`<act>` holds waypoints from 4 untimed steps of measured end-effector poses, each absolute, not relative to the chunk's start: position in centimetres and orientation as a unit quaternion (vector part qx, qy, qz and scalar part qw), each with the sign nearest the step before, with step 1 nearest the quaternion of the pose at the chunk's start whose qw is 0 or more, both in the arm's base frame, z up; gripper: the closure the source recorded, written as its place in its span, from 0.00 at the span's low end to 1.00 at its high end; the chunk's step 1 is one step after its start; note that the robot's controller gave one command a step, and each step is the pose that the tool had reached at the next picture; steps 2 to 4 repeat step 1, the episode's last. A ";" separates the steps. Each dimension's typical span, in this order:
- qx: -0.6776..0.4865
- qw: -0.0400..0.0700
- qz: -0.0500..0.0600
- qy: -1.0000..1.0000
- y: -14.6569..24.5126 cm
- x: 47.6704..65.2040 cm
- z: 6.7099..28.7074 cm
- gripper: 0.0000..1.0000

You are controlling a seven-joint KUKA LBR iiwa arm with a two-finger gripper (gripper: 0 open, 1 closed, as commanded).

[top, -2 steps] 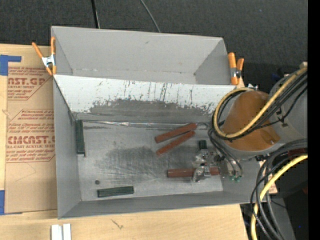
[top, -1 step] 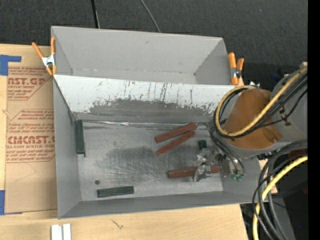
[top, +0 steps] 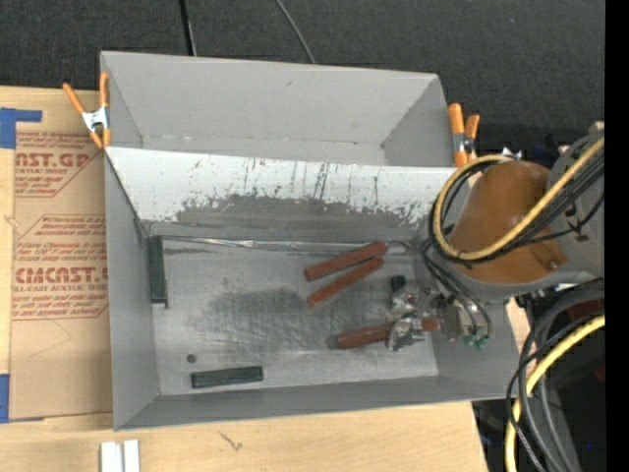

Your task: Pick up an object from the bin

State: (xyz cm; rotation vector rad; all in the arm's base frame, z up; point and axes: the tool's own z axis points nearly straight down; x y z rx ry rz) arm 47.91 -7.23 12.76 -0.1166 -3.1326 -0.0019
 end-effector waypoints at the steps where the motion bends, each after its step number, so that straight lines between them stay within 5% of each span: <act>1: -0.037 0.002 -0.001 -0.999 -7.2 47.9 16.1 1.00; 4: -0.037 0.002 -0.001 -0.999 -7.2 47.9 16.1 1.00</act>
Offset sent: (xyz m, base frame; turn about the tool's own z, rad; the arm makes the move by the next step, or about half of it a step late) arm 0.0000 0.0000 0.0104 0.0000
